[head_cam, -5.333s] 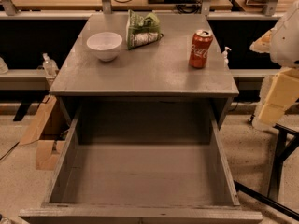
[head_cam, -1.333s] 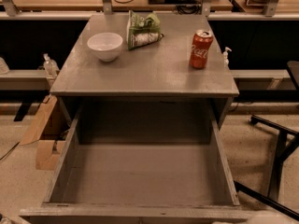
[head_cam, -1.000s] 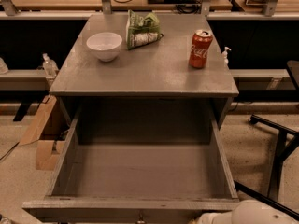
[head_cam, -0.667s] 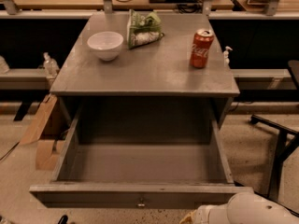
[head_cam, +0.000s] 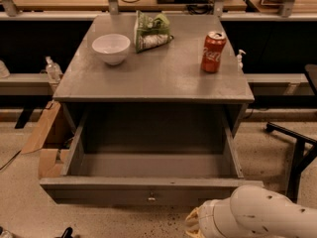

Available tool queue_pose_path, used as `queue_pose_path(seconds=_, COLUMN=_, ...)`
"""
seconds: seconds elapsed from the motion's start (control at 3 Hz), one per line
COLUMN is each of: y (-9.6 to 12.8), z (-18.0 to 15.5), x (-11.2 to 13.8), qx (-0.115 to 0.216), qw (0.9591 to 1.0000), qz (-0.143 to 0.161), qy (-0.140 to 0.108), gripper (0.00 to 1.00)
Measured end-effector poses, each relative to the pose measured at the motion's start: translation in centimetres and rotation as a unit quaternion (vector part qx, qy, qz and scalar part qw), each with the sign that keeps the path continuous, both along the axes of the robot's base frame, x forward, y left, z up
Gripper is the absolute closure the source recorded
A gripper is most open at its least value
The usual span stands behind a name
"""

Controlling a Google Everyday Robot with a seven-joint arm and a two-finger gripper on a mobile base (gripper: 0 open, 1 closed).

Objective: Close top drawer

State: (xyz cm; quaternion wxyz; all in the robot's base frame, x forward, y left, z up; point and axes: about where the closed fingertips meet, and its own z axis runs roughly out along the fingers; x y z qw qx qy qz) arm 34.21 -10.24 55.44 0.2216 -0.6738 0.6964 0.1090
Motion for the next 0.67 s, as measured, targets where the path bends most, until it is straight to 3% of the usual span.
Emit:
queue_pose_path(seconds=0.33, y=0.21, z=0.52, x=4.97, qx=-0.019, qw=0.9998, qz=-0.001, qy=-0.010, gripper=1.00)
queue_pose_path(seconds=0.67, y=0.20, z=0.53, x=4.70, qx=-0.019, qw=0.9998, qz=-0.001, qy=-0.010, gripper=1.00)
